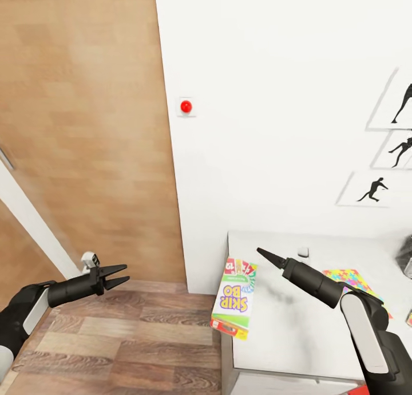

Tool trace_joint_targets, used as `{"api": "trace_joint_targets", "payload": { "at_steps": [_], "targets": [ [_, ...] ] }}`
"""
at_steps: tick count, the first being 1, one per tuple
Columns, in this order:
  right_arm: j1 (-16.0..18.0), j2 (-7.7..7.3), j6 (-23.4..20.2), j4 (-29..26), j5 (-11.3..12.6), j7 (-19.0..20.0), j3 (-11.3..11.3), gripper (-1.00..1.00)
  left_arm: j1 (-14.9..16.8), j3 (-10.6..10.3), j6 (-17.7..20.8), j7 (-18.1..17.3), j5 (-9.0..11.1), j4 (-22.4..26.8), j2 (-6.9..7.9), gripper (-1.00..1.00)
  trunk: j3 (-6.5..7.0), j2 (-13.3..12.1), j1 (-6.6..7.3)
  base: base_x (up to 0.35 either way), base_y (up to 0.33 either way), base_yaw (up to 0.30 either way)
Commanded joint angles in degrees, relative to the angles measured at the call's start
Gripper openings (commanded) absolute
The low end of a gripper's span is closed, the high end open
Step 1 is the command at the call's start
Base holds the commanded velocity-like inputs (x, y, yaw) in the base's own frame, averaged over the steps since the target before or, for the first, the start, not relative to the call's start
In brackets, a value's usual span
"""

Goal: Put all the toys in the child's room - the three board games (two on the bed and one on the table), the two jigsaw puzzles on the table, and the tennis ball on the table - inside the toy box on the table in the child's room.

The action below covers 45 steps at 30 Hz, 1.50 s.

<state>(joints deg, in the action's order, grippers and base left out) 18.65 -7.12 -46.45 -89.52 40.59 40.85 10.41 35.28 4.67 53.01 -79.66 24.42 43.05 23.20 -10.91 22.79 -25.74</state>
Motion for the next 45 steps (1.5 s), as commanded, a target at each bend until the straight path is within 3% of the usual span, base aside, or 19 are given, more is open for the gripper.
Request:
{"api": "trace_joint_targets", "payload": {
  "at_steps": [1,12,45],
  "targets": [
    [0.1,0.01,-0.3,0.0,0.1,0.1,0.1,1.00,0.0,0.0,0.6,-0.1,0.1,0.0,0.00,1.00,-0.02,0.1,-0.04,0.000,-0.211,0.052],
    [0.0,0.00,-0.3,0.0,0.2,0.2,0.3,1.00,0.1,0.0,0.6,1.8,0.1,0.0,-0.41,1.00,0.74,0.1,-0.04,0.000,-0.130,0.065],
    [0.0,0.00,-0.1,0.0,0.0,0.2,0.3,1.00,0.2,-0.1,0.6,4.2,0.1,0.0,-1.28,1.00,1.10,0.1,-0.04,0.000,-0.190,-0.018]
  ]
}}
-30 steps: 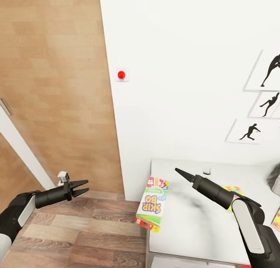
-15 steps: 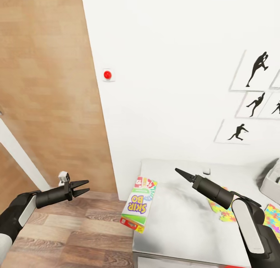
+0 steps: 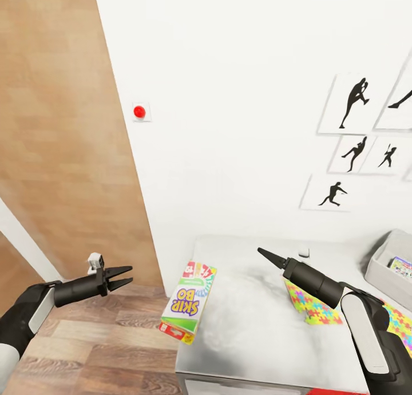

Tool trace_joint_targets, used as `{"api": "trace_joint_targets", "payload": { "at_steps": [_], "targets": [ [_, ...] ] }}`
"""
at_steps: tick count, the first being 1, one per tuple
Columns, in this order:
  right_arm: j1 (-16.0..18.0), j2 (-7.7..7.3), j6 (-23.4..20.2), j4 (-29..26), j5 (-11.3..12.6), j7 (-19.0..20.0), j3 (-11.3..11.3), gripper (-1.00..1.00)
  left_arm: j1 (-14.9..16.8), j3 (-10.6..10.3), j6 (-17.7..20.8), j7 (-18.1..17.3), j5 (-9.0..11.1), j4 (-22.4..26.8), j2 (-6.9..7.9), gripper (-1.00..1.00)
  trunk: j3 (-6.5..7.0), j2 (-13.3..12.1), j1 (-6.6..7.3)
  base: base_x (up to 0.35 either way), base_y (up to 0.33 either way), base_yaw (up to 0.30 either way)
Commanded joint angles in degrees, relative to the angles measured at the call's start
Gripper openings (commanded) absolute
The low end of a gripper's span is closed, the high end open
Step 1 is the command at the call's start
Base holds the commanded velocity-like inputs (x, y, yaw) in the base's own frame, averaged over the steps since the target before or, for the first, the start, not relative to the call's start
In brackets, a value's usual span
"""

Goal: Put all the toys in the child's room - the three board games (two on the bed and one on the table), the two jigsaw puzzles on the table, and the tennis ball on the table - inside the toy box on the table in the child's room.

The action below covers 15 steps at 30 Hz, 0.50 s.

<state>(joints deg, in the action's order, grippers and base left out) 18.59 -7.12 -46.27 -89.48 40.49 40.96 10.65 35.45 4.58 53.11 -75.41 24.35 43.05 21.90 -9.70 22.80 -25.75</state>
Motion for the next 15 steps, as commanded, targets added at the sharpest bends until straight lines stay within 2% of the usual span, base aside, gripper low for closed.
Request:
{"api": "trace_joint_targets", "payload": {
  "at_steps": [1,9,15],
  "targets": [
    [0.1,0.01,-0.3,0.0,0.1,0.1,0.1,1.00,0.0,0.0,0.5,0.0,0.2,0.0,0.01,1.00,-0.06,0.1,-0.04,0.000,-0.040,-0.167],
    [0.1,0.01,-0.4,0.0,0.0,0.1,0.1,1.00,0.1,0.0,0.5,1.6,0.1,0.1,-0.02,1.00,0.24,0.1,-0.04,0.000,-0.014,-0.105],
    [0.1,0.01,-0.4,0.0,0.0,0.1,0.1,1.00,0.1,0.0,0.6,7.3,0.2,0.2,-0.26,1.00,0.27,0.1,-0.04,0.000,-0.002,-0.014]
  ]
}}
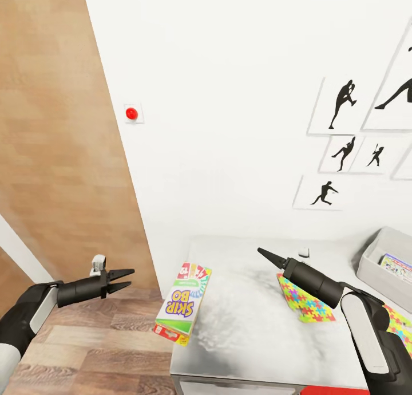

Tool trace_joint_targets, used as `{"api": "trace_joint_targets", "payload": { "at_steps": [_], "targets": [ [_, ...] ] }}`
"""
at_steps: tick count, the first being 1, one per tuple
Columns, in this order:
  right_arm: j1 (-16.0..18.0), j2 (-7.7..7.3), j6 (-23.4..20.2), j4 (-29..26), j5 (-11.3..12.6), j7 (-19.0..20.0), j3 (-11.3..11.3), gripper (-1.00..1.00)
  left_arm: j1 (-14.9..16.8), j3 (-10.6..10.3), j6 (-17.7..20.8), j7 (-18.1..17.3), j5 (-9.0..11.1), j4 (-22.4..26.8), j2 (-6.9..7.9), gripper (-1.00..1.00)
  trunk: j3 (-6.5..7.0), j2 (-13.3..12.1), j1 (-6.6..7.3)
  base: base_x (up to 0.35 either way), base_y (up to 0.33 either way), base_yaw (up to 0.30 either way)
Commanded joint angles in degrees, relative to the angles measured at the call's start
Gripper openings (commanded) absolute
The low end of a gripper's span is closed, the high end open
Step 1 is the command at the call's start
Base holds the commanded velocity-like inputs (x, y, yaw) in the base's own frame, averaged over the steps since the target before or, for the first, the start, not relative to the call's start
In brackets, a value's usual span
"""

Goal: Put all the toys in the child's room - the three board games (two on the bed and one on the table), the two jigsaw puzzles on the table, and the tennis ball on the table - inside the toy box on the table in the child's room.

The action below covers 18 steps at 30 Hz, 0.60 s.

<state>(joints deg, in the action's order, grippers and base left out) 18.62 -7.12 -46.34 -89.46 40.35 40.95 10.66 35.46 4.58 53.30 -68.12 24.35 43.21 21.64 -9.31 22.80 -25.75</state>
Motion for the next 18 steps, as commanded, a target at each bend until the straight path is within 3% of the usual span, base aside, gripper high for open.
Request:
{"api": "trace_joint_targets", "payload": {
  "at_steps": [1,9,18],
  "targets": [
    [0.1,0.00,-0.3,0.0,0.1,0.1,0.1,1.00,0.0,0.0,0.4,1.5,0.2,0.1,-0.35,1.00,-0.12,0.1,-0.03,0.000,0.000,-0.004],
    [0.0,0.00,-0.3,0.0,0.1,0.1,0.1,1.00,0.0,0.0,0.6,7.9,0.2,0.3,-2.75,1.00,-0.11,0.1,-0.03,0.000,0.000,-0.001],
    [0.0,0.00,-0.3,0.0,0.1,0.1,0.1,1.00,0.0,0.0,0.8,10.5,0.2,0.3,-3.38,1.00,-0.65,1.3,-0.69,0.000,0.000,0.000]
  ]
}}
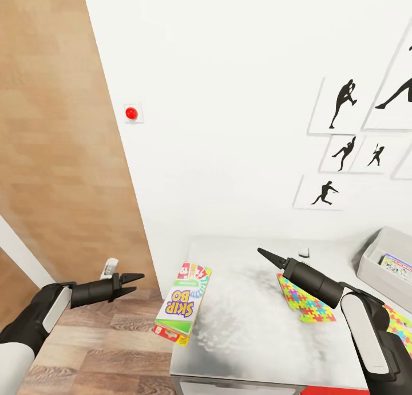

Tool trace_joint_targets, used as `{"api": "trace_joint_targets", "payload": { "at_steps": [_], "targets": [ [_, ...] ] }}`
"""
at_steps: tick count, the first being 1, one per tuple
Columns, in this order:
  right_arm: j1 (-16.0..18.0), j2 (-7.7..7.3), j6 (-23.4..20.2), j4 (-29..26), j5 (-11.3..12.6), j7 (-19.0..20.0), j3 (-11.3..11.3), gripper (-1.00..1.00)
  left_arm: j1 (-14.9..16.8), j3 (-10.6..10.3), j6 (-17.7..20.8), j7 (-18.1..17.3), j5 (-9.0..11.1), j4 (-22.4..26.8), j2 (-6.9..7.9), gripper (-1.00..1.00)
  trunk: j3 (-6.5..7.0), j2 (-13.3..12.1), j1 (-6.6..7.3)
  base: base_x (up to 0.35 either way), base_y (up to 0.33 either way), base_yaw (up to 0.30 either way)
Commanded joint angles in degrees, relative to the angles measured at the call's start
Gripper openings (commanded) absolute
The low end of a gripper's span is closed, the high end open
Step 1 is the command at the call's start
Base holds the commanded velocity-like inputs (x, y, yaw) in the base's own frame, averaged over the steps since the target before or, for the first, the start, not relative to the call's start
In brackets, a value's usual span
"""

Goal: Put all the toys in the child's room - the three board games (two on the bed and one on the table), the two jigsaw puzzles on the table, and the tennis ball on the table - inside the toy box on the table in the child's room.

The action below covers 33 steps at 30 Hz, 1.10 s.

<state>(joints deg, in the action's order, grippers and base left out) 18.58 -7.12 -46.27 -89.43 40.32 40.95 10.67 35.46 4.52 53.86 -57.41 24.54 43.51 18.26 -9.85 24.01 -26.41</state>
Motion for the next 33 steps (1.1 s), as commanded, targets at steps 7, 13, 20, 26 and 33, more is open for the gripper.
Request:
{"api": "trace_joint_targets", "payload": {
  "at_steps": [7,13,20,26,33],
  "targets": [
    [0.1,0.00,-0.3,0.0,0.2,0.1,0.1,1.00,0.0,0.0,0.5,1.1,-0.1,-0.1,-0.37,1.00,-0.11,0.1,-0.03,0.000,0.000,0.000],
    [0.1,0.00,-0.3,0.0,0.2,0.1,0.1,1.00,0.0,0.0,0.5,2.8,0.0,-0.4,-0.61,1.00,-0.11,0.1,-0.03,0.000,0.000,0.000],
    [0.1,0.00,-0.4,0.0,0.4,0.1,0.1,1.00,0.1,0.0,0.4,4.0,0.0,-0.6,-1.12,1.00,-1.19,2.5,-1.35,0.000,0.000,0.000],
    [0.0,-0.05,-1.2,-0.4,0.9,3.4,0.8,1.00,0.1,0.0,0.4,5.1,0.0,-0.6,-1.57,1.00,-2.27,4.9,-2.67,0.000,0.000,0.000],
    [0.0,-0.01,-3.8,-0.7,1.0,10.3,1.3,1.00,0.1,0.1,0.1,5.3,0.0,-0.6,-1.81,1.00,-3.53,7.7,-4.20,0.000,0.000,0.000]
  ]
}}
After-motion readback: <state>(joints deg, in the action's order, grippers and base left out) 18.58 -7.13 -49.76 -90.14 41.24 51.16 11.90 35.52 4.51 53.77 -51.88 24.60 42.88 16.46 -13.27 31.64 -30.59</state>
